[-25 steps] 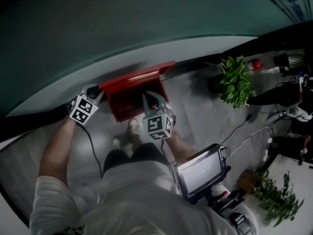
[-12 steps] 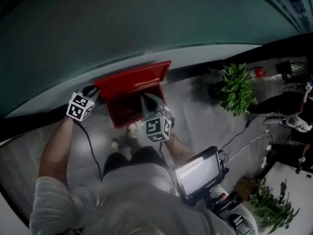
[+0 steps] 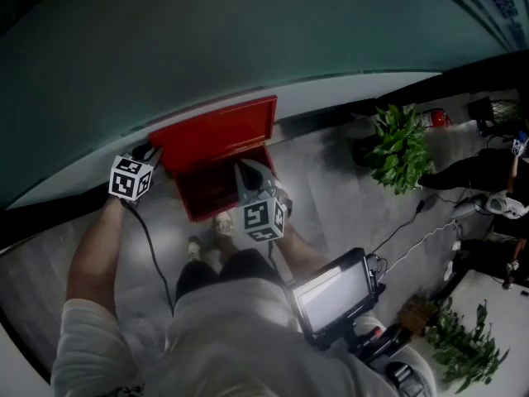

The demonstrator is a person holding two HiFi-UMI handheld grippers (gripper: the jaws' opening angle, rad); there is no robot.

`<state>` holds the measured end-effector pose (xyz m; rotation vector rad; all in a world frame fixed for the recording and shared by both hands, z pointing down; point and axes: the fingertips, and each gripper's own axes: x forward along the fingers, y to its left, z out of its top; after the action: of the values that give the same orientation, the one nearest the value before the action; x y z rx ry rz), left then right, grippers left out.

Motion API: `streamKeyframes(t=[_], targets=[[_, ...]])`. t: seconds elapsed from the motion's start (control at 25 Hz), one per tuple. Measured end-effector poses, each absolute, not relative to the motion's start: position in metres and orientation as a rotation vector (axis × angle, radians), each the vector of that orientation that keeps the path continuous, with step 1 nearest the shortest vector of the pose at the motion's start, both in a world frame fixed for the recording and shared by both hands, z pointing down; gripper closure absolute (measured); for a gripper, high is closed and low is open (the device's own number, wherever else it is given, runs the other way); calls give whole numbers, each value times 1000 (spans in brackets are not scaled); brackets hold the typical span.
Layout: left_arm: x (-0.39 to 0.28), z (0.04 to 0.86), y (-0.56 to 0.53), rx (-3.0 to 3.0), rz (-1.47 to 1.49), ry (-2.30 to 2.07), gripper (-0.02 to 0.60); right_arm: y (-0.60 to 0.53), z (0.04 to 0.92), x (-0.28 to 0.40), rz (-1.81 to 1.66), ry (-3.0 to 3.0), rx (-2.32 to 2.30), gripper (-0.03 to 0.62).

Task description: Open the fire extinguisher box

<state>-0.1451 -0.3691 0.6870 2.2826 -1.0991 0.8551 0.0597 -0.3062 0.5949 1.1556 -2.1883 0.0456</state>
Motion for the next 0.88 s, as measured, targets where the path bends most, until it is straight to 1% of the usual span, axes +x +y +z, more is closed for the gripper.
streamKeyframes(t=[0.44,0.64,0.68,0.8,0.88], targets=[[-144,687,-374,2271,833,-1110,486,-316,596,69,58,-2177,1174,580],[-147,688,-372,2258,778,-1117,485,-315,595,67,53,-2172,1185,580],[-148,689,-371,2252,757,-1120,479,-314,594,67,51,-2171,1189,580],[-157,689,-362,2229,703,-1139,412,-309,591,65,41,-2169,1200,580],[-165,685,-357,2219,685,-1164,408,-306,587,63,33,-2166,1209,580]])
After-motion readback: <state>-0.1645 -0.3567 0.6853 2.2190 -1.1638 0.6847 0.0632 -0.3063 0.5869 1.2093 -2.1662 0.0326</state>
